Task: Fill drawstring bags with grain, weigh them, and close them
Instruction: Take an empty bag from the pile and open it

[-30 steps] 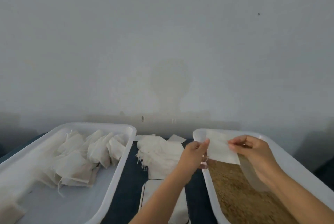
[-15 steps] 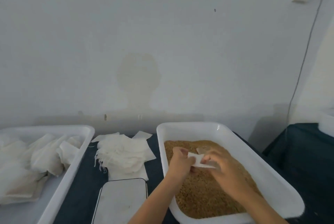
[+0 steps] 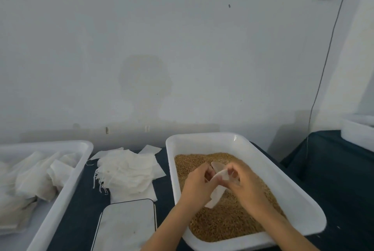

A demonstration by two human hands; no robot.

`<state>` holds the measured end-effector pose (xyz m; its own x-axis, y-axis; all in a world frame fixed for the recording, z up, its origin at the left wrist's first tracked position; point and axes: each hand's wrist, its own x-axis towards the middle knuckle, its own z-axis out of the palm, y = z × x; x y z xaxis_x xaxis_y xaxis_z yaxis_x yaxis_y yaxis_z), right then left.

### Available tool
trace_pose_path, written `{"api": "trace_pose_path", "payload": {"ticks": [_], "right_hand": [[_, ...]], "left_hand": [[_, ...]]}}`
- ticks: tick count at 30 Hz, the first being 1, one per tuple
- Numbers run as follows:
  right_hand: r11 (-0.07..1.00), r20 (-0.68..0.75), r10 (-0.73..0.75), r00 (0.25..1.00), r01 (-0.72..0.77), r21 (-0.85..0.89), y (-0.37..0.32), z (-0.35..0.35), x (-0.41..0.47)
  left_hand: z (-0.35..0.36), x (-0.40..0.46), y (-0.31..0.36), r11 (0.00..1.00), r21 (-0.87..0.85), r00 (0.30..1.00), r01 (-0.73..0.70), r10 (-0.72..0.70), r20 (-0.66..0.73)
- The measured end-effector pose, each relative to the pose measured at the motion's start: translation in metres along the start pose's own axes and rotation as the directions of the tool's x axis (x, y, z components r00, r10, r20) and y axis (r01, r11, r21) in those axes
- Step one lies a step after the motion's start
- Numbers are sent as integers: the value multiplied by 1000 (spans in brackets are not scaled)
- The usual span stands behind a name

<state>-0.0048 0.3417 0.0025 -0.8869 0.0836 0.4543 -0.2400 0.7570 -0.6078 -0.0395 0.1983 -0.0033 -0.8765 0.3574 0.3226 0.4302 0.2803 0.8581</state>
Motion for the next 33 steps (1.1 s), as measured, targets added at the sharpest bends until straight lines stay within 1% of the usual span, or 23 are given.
{"api": "trace_pose_path", "payload": {"ticks": [2,3,5,7,9,13,17,22,27,31,33], "right_hand": [[999,-98,33,995,-31,21,0,-2,0],[997,-87,35,996,-30,66,-1,-3,-1],[975,59,42,997,-54,214,-5,-4,-3],[936,189,37,981,-100,336,-7,-1,-5],[916,229,8,973,-99,389,-8,0,-5],[872,247,17,969,-136,470,-7,0,-5],[875,245,16,969,-132,466,-7,-1,-5],[872,258,38,965,-158,462,-8,-1,-5],[875,257,76,964,-188,447,-11,-2,-5],[875,245,99,965,-202,441,-8,-2,-5],[880,245,102,964,-202,430,-6,-2,-5]], "left_hand": [[-1,1,-2,999,-9,998,50,-51,-34],[-1,1,-2,996,-43,995,79,-81,-48],[-3,2,0,984,-149,993,102,-110,-46],[-5,-1,5,957,-273,995,97,-93,29],[-6,-3,8,928,-361,992,93,-55,113],[-6,-4,10,915,-398,990,69,-14,139],[-6,-4,9,930,-363,992,58,-12,129],[-7,-4,11,925,-371,985,86,-23,171],[-4,-4,9,961,-268,989,67,-29,145],[-4,-5,11,952,-287,984,104,-57,167],[-5,-5,12,951,-295,982,98,-45,181]]}}
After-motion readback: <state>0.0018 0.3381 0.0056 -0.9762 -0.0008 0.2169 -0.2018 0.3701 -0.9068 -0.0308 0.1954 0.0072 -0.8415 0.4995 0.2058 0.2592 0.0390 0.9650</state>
